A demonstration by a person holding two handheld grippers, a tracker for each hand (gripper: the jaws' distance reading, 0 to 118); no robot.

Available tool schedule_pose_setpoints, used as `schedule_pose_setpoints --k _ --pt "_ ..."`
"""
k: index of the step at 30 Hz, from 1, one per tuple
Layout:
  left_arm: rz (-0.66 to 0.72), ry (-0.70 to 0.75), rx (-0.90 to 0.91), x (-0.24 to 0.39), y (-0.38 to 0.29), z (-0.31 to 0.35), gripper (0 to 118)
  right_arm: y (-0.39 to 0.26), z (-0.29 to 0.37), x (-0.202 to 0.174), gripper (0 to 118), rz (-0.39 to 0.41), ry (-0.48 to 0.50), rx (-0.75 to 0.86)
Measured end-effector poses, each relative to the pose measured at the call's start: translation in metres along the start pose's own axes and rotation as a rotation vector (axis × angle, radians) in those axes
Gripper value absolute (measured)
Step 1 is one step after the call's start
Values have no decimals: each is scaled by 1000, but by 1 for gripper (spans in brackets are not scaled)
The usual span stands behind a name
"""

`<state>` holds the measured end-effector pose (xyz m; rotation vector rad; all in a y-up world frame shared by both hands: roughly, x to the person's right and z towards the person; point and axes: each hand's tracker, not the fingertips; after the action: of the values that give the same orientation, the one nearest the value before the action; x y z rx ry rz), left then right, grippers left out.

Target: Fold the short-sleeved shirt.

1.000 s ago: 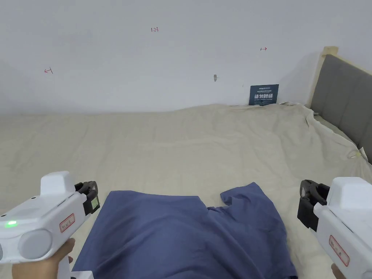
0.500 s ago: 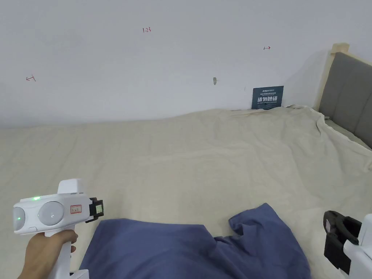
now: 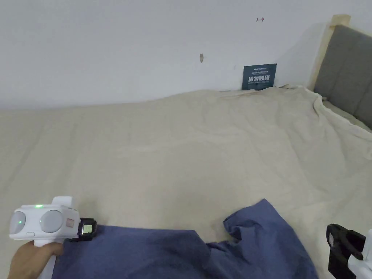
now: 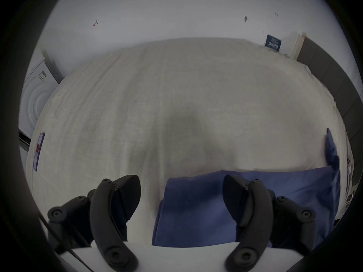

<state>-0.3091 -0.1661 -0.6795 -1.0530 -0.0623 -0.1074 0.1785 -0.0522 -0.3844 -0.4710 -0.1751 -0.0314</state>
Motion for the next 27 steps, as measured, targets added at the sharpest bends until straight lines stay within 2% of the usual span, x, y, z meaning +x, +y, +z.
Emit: schedule_pose_setpoints --k 1,2,3,4,6,7,11,13,15,17,18,19,20,21,22,24,27 --pt "3 -10 -10 1 -1 -2 68 -2 -2 1 0 3 -2 -7" --pt "36 -61 -22 2 -3 -4 60 -4 -3 2 0 4 -3 -12" --pt "50 -63 -12 3 -4 -3 57 -5 -4 2 0 5 -7 -14" --pt "41 -29 -1 5 -4 1 50 -6 -5 3 0 7 -12 -16" --pt "40 -41 8 5 -5 4 10 -6 -8 5 0 10 -15 -22" --pt "25 -56 28 7 -7 7 4 -6 -10 7 0 8 -12 -29" --pt "-16 -53 60 12 -14 23 1 2 -30 16 0 -15 7 -51" --pt "-3 -51 123 13 -18 45 1 6 -46 18 0 24 -8 -65" --pt "20 -118 158 10 -22 67 1 9 -61 18 0 88 -27 -65" --pt "19 -132 188 11 -30 97 1 10 -81 22 5 69 -15 -109" --pt "20 -138 197 10 -33 107 1 8 -90 24 17 66 -16 -141" --pt "23 -147 205 8 -36 118 1 6 -101 26 40 52 -4 -183" --pt "30 -158 215 7 -38 129 1 4 -112 26 73 63 -7 -244" --pt "35 -165 221 6 -40 138 1 0 -120 26 91 53 -2 -286" --pt "36 -168 224 5 -42 147 1 -6 -129 26 96 54 -1 -330" --pt "34 -170 236 5 -47 160 1 -17 -141 24 96 34 -1 -367" --pt "30 -169 247 5 -50 177 1 -34 -157 15 92 82 2 -475"
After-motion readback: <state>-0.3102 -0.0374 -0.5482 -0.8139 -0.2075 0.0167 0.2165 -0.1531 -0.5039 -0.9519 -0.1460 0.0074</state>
